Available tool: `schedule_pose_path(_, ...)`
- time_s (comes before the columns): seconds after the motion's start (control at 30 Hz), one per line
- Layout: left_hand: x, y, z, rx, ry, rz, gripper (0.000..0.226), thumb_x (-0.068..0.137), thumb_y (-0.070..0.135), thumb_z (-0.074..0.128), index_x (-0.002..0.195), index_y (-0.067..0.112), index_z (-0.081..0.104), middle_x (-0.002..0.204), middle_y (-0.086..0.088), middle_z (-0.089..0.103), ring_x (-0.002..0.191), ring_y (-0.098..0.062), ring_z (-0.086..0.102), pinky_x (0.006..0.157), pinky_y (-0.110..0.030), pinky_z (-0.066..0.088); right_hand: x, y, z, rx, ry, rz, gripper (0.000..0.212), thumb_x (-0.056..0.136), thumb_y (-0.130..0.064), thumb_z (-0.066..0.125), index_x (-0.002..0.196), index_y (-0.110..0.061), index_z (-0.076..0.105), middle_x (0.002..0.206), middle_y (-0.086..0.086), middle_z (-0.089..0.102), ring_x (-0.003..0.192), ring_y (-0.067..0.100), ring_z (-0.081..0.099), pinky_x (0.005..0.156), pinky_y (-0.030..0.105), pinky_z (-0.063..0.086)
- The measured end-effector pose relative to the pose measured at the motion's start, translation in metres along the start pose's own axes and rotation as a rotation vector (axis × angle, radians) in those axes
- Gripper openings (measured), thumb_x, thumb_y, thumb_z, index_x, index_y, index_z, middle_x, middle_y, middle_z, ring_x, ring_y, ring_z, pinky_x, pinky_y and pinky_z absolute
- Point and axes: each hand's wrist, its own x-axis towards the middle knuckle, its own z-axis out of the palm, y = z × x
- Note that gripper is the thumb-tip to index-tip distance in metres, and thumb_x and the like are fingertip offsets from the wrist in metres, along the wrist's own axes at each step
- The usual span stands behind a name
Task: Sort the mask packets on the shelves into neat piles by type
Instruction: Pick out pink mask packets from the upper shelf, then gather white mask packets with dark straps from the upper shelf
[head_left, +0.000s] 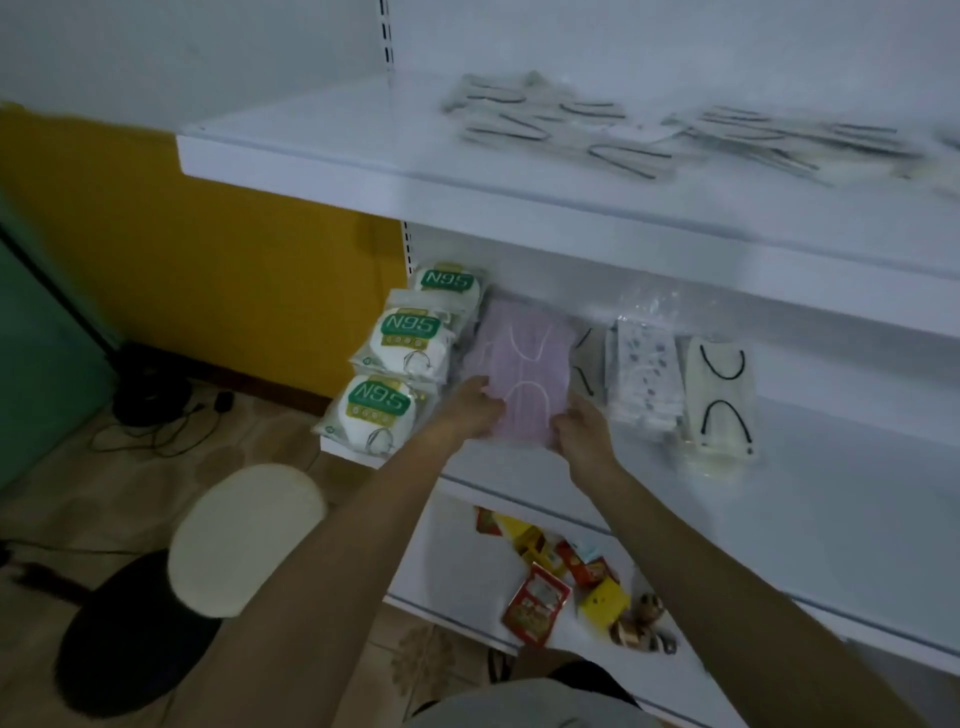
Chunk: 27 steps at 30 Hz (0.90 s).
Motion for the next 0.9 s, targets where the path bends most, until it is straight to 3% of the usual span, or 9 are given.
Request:
schedule_pose_path(0.1,0.049,0.003,-0.001,0.083,0.114,0.094,0.054,0.089,-0.007,0.045,0.141,0.004,0.031,0.131,-0.019,0.046,0.101,-0.024,0.05,0.069,-0.019,0.046,0.055,-0.012,0.007,-0.092,0.0,-0.025,0.026,0.077,0.008,0.038,0.083,-0.011,0.055,0.067,0.007,0.048,0.06,0.02,0.046,0.054,0.028,0.037)
schedule_pose_path(0.17,0.08,0.002,-0.003,0.215,0.218,0.162,0.053,0.087,-0.007,0.046,0.139,0.002,0.035,0.131,-0.018,0.048,0.118,-0.029,0.05,0.089,-0.028,0.042,0.083,-0.018,0.014,-0.134,-0.033,-0.052,0.028,0.079,0.007,0.039,0.091,-0.012,0.055,0.067,0.005,0.048,0.058,0.017,0.044,0.05,0.024,0.036)
schedule_pose_path(0.27,0.12,-0.001,-0.007,0.365,0.306,0.196,0.051,0.086,-0.007,0.044,0.136,0.004,0.04,0.133,-0.018,0.05,0.122,-0.032,0.048,0.097,-0.028,0.036,0.119,-0.019,0.024,-0.141,-0.121,-0.039,0.019,0.092,0.003,0.038,0.09,-0.009,0.054,0.071,0.004,0.05,0.061,0.014,0.047,0.046,0.014,0.04)
schedule_pose_path(0.33,0.139,-0.005,-0.007,0.491,0.306,0.187,0.049,0.089,-0.005,0.042,0.137,0.005,0.041,0.137,-0.018,0.046,0.125,-0.032,0.045,0.1,-0.027,0.033,0.141,-0.011,0.034,-0.195,-0.149,0.013,0.014,0.097,-0.004,0.038,0.104,-0.011,0.049,0.086,0.005,0.05,0.081,0.017,0.048,0.059,0.013,0.04)
schedule_pose_path(0.43,0.154,-0.01,-0.004,0.639,0.298,0.194,0.044,0.09,-0.004,0.043,0.134,0.001,0.043,0.139,-0.02,0.044,0.128,-0.032,0.043,0.106,-0.031,0.031,0.155,0.001,0.038,-0.325,-0.192,0.012,0.037,0.098,-0.01,0.038,0.135,-0.004,0.036,0.106,0.006,0.046,0.107,0.018,0.04,0.077,0.01,0.038)
schedule_pose_path(0.53,0.16,-0.011,-0.003,0.701,0.34,0.225,0.039,0.09,-0.003,0.043,0.129,-0.001,0.048,0.138,-0.019,0.045,0.127,-0.031,0.043,0.106,-0.035,0.034,0.151,0.003,0.034,-0.394,-0.216,-0.026,0.055,0.096,-0.015,0.045,0.145,-0.004,0.024,0.147,0.014,0.033,0.132,0.031,0.036,0.109,0.04,0.032)
schedule_pose_path(0.67,0.15,-0.011,-0.002,0.693,0.331,0.276,0.039,0.088,-0.006,0.043,0.127,-0.005,0.048,0.138,-0.023,0.042,0.129,-0.032,0.041,0.106,-0.035,0.032,0.137,-0.003,0.032,-0.387,-0.262,-0.076,0.061,0.096,-0.006,0.042,0.149,-0.006,0.011,0.156,0.011,0.012,0.141,0.024,0.022,0.112,0.029,0.022)
schedule_pose_path(0.83,0.098,-0.006,-0.014,0.653,0.28,0.347,0.043,0.09,-0.006,0.041,0.133,-0.004,0.043,0.141,-0.02,0.041,0.129,-0.03,0.041,0.102,-0.025,0.027,0.087,-0.016,0.017,-0.493,-0.3,-0.172,0.063,0.094,0.001,0.042,0.148,-0.004,0.009,0.156,0.011,0.009,0.143,0.021,0.015,0.107,0.02,0.017)
schedule_pose_path(0.9,0.071,-0.006,-0.025,0.666,0.238,0.388,0.044,0.092,0.002,0.043,0.136,0.001,0.042,0.137,-0.02,0.045,0.125,-0.033,0.045,0.101,-0.029,0.031,0.059,-0.023,0.011,-0.529,-0.31,-0.232,0.064,0.094,-0.001,0.045,0.148,-0.005,0.011,0.156,0.012,0.011,0.143,0.022,0.017,0.11,0.023,0.016)
